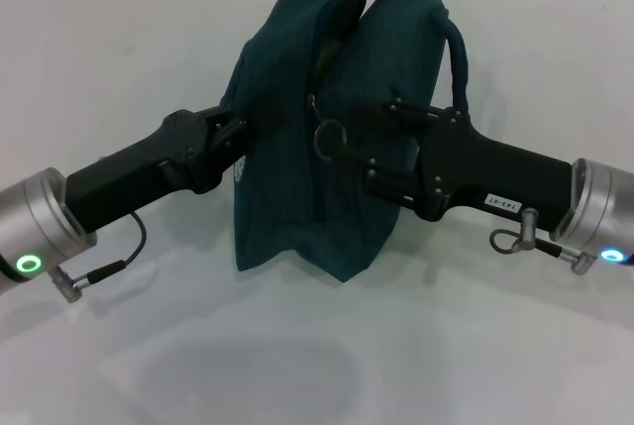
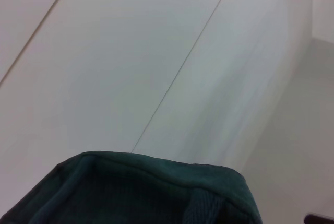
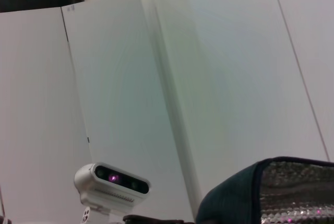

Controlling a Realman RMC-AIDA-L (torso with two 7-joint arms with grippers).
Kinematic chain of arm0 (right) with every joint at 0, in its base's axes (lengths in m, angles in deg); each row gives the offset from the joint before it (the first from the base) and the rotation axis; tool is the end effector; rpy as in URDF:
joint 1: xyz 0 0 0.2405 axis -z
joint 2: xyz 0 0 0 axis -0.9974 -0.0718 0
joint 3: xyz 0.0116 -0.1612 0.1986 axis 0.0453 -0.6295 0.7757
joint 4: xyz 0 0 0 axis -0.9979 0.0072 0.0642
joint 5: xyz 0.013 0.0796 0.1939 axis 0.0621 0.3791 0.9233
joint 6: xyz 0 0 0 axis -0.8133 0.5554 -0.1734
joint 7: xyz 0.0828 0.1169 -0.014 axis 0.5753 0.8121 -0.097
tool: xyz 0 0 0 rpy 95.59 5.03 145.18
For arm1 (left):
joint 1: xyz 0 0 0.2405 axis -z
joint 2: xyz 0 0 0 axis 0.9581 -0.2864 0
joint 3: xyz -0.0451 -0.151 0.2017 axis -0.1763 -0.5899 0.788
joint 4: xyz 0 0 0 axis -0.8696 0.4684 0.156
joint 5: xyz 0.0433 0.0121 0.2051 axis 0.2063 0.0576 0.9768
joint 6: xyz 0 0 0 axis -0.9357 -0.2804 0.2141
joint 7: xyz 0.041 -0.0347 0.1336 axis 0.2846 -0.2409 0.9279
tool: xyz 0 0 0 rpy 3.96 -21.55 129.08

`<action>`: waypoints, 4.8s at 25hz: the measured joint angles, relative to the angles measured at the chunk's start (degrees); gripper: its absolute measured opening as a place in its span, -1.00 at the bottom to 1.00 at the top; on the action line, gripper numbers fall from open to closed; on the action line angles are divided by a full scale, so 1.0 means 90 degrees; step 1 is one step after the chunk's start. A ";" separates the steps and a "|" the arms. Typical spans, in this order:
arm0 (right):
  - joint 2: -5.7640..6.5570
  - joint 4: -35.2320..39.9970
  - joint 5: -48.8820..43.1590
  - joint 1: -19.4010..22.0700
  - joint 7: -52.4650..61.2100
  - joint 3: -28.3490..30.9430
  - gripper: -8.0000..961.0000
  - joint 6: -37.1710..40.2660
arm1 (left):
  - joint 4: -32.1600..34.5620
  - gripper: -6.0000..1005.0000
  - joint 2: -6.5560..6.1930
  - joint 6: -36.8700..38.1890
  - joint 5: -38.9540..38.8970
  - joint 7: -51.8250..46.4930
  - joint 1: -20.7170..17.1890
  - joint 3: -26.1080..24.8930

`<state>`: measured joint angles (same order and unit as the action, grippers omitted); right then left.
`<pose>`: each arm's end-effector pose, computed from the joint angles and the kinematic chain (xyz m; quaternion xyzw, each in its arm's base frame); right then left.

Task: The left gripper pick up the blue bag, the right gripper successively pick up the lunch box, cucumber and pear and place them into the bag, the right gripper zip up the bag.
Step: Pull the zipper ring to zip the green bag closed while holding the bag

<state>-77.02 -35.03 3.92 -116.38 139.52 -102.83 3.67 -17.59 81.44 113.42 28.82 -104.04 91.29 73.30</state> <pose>0.1794 0.3105 -0.0685 -0.8864 0.1207 0.4371 0.0928 -0.2602 0.2750 -0.0043 -0.8132 -0.3017 -0.4844 0.1140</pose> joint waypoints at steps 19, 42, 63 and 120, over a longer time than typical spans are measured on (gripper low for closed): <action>-0.0003 0.0058 0.0070 -0.0112 -0.0100 -0.0068 0.20 -0.0457 | 0.0000 -0.89 0.0000 0.0001 0.0001 0.0026 0.0058 0.0000; -0.0004 0.0304 0.0211 -0.0089 -0.0298 -0.0467 0.14 -0.0892 | 0.0000 -0.89 0.0000 0.0010 0.0000 0.0037 0.0022 0.0000; -0.0004 0.0446 0.0308 -0.0251 -0.0291 -0.0964 0.08 -0.1053 | 0.0000 -0.89 0.0000 0.0010 0.0026 0.0047 0.0055 0.0000; -0.0004 0.0416 0.0373 -0.0082 -0.0265 -0.1018 -0.22 -0.0928 | -0.0009 -0.87 0.0000 0.0010 0.0011 -0.0003 0.0024 0.0028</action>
<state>-77.05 -31.28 7.28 -117.12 137.14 -111.99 -4.69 -17.67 81.44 113.51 28.92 -104.07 91.50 73.56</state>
